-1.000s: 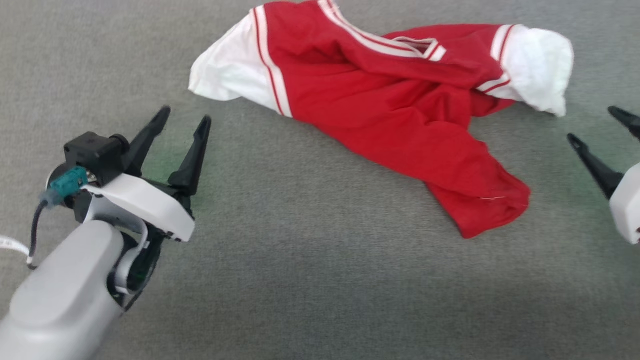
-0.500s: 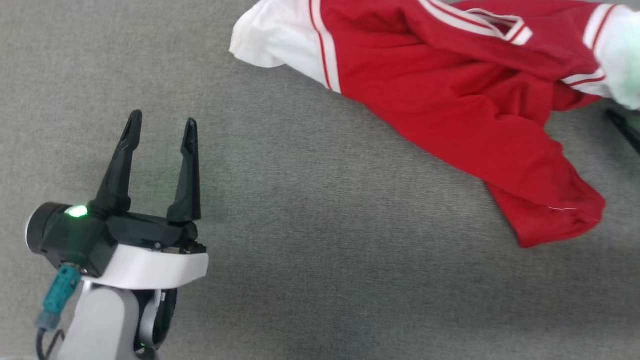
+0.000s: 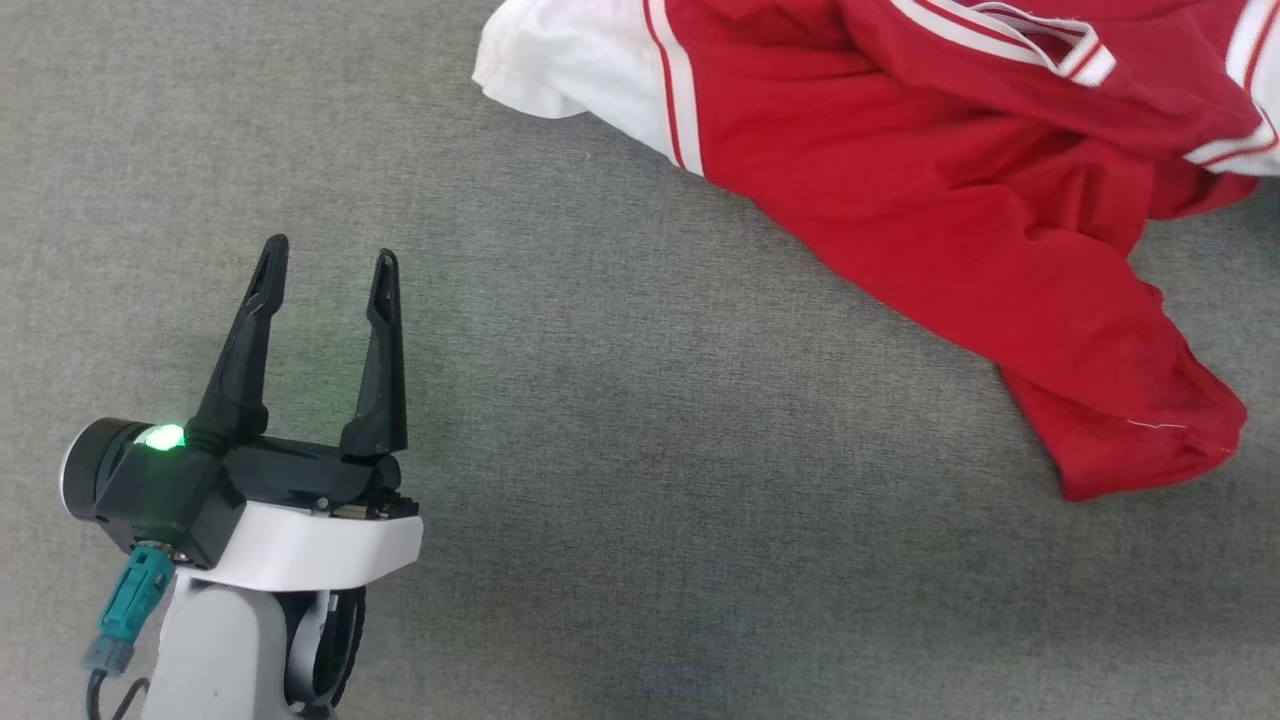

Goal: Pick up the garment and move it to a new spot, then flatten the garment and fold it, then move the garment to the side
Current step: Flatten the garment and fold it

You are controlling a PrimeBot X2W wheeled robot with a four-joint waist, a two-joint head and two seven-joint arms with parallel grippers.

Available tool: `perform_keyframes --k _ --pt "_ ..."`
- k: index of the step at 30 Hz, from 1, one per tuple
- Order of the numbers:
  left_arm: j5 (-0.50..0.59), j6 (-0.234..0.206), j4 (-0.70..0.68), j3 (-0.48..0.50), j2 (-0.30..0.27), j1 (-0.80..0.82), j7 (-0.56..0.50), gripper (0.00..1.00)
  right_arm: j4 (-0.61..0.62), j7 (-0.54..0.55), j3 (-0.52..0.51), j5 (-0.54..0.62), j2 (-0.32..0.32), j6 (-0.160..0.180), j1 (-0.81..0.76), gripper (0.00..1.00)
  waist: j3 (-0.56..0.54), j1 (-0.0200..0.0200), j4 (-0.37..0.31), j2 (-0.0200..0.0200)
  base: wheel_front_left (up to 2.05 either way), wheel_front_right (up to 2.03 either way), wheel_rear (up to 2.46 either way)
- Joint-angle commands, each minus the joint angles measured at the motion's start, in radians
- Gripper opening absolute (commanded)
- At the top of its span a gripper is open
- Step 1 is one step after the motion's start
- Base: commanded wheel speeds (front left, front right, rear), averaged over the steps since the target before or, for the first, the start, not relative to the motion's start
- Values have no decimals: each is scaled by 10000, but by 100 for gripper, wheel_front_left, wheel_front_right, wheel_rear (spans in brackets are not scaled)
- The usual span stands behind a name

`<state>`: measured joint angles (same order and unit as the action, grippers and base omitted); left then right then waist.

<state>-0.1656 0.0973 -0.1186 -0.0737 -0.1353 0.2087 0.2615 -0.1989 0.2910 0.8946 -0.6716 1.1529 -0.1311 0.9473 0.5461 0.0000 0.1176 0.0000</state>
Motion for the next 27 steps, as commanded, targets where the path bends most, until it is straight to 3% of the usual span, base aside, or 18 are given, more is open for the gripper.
perform_keyframes --k 1,6,13,19,25,26,27 --pt "115 89 -9 96 40 -89 50 100 204 38 -242 -203 113 7 257 0 -8 0 -79 0 0 0 0" --pt "125 255 -34 87 261 5 51 100 247 166 -1279 -735 37 7 794 0 112 0 -247 0 0 0 0" --pt "26 327 57 -204 427 421 51 100 -2199 964 -3067 -982 -1762 7 1796 0 493 0 -50 0 0 0 0" --pt "-164 345 118 -562 543 703 51 100 -5017 1264 -4590 177 -3332 7 3188 0 980 0 540 0 0 0 0" --pt "-349 337 142 -706 569 839 51 100 -6850 1317 -5333 1322 -3994 7 4193 0 1343 0 1003 0 0 0 0" --pt "-375 337 135 -714 571 888 51 100 -7112 1213 -5466 1517 -4115 5 4342 15 1385 0 1049 0 0 0 0" --pt "-429 338 124 -718 567 956 51 100 -7585 980 -5691 1885 -4302 5 4510 42 1410 0 1109 0 0 0 0"
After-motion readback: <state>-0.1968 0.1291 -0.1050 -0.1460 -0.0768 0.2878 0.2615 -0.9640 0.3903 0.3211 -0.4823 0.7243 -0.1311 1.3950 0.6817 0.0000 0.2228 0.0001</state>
